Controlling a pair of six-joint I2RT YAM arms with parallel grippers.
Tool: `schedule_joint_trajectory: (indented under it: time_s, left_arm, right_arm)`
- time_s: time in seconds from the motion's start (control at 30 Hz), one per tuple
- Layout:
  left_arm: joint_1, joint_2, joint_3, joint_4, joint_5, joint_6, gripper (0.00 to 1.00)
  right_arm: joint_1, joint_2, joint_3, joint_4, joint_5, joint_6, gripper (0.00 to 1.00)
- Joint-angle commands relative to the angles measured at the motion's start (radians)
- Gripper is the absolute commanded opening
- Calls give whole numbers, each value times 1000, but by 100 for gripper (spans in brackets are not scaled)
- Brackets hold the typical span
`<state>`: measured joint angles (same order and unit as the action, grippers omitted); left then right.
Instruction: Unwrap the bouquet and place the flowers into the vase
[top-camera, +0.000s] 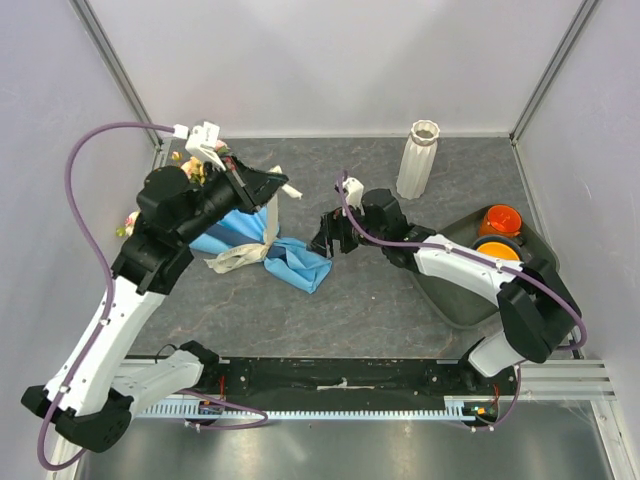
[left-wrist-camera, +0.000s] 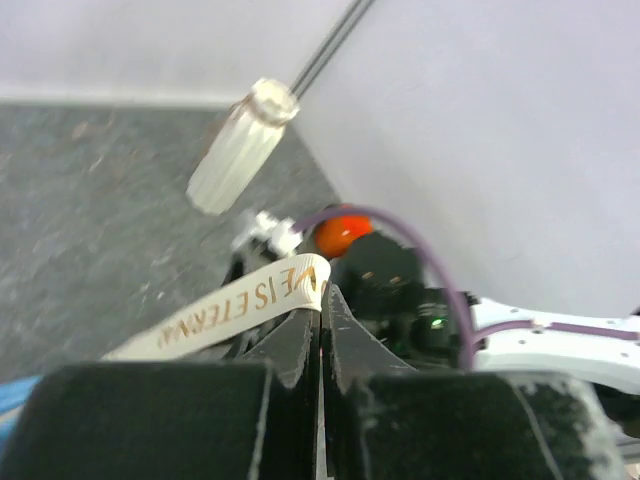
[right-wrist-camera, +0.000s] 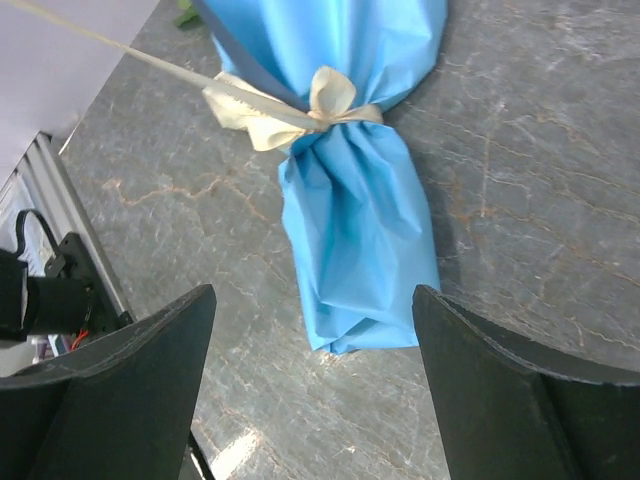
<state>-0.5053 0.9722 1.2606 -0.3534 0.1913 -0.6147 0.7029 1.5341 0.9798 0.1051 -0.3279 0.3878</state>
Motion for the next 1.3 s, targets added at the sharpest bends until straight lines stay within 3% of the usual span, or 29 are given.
schedule_joint_trajectory:
  time_s: [0.0, 0.2, 0.37, 0.63, 0.83, 0.93, 1.0, 1.13, 1.27]
  left_arm:
    - [4, 22, 108, 132, 160, 6, 2]
    - [4, 79, 171, 194, 315, -85, 2]
    - [2, 106, 183, 320, 422, -187, 2]
    - [2, 97, 247, 329, 448, -217, 2]
    - [2, 74, 247, 317, 448, -211, 2]
    - [2, 74, 238, 292, 451, -197, 2]
    - [2, 71, 226, 274, 458, -191, 2]
    - [2, 37, 217, 157, 398, -93, 2]
    - [2, -19, 166, 61, 314, -20, 2]
  right_arm:
    - [35, -41, -18, 50, -79, -75, 90]
    - [89, -92, -46, 171, -98, -86, 98]
    - [112, -52, 6, 289, -118, -34, 98]
    - [122, 87, 141, 418, -128, 126, 96]
    - [122, 133, 210, 407, -88, 151, 89]
    - [122, 139, 217, 410, -62, 167, 82]
    - [122, 146, 224, 406, -46, 174, 73]
    - [124, 153, 240, 412, -68, 184, 42]
    - [122, 158, 244, 418, -72, 174, 21]
